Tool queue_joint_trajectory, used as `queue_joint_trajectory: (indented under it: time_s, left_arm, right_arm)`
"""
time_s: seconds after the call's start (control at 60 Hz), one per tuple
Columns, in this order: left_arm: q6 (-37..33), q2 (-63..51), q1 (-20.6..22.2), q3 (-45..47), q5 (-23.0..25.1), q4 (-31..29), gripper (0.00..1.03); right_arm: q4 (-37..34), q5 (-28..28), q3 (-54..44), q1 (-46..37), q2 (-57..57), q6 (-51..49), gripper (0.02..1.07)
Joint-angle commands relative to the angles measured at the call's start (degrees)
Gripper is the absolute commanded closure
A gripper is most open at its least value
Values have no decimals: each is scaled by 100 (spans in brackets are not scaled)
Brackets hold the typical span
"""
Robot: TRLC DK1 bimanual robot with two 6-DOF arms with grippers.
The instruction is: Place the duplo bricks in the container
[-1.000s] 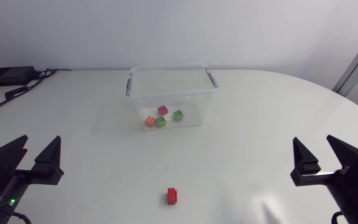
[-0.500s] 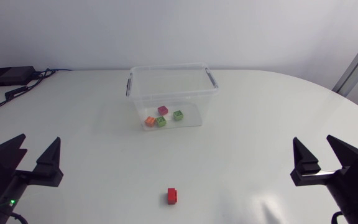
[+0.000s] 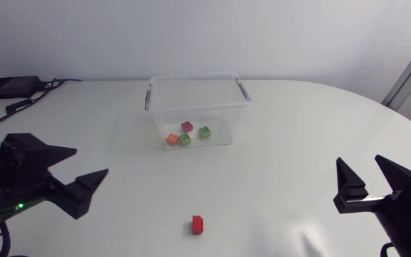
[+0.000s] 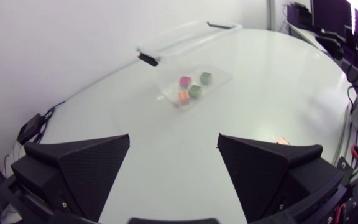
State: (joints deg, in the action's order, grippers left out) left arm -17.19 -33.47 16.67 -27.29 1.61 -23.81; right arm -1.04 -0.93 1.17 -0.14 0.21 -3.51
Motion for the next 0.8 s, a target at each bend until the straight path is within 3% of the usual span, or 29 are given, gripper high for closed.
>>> queue_joint_trajectory:
  time_s: [0.0,0.067,0.183,0.3,0.45,0.783]
  left_arm:
    - [-346,-502,302,-154,50,-194,4]
    - [-346,-915,645,-286,42,-282,4]
    - [-707,-1733,724,-435,68,-291,4]
    - [-979,-2269,1163,-435,156,-194,4]
    - [-1146,-3148,1418,-567,666,17,4]
    - [-1304,-4282,2025,-866,674,404,4]
  right_arm:
    - [34,-30,-117,-39,-47,-124,7]
    - [34,-30,-117,-39,-47,-124,7]
    - [42,-39,-117,-39,-47,-124,7]
    - [34,-30,-117,-39,-47,-133,7]
    - [34,-39,-117,-39,-47,-124,7]
    - [42,-39,-117,-39,-47,-124,7]
